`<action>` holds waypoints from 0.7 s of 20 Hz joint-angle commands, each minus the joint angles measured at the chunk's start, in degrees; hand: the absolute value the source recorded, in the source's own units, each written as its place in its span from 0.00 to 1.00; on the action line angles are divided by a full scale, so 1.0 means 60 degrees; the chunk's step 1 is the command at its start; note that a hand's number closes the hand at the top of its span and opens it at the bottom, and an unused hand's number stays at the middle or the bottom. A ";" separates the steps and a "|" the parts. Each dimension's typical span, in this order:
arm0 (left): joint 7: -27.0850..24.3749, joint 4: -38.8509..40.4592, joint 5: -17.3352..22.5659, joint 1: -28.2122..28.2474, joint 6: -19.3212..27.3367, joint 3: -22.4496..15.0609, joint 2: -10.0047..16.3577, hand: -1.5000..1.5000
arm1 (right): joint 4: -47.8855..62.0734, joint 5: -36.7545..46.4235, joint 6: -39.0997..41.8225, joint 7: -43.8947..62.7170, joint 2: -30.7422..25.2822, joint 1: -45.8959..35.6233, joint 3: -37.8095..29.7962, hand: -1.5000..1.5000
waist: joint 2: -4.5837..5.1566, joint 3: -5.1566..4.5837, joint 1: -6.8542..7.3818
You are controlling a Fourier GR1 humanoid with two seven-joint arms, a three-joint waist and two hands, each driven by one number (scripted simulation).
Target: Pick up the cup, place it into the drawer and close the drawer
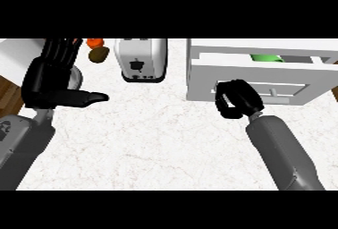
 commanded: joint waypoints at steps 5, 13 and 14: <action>0.0060 -0.0335 -0.0007 0.0455 -0.0541 0.0379 0.0226 0.00 | 0.4139 -0.0151 -0.0295 -0.0727 0.0040 -0.2684 -0.1113 1.00 | 0.0141 0.0032 0.0256; -0.0485 -0.0223 -0.0153 0.0711 -0.0992 0.0261 -0.0154 0.00 | 0.5495 -0.0529 -0.0009 -0.1041 -0.0672 -0.3616 -0.1797 1.00 | 0.0319 0.0040 0.0541; -0.0228 -0.0434 0.0083 0.0779 -0.1279 0.0329 0.0030 0.00 | 0.5553 -0.0590 -0.0086 -0.1459 -0.0927 -0.3411 -0.1869 1.00 | 0.0296 0.0045 0.0534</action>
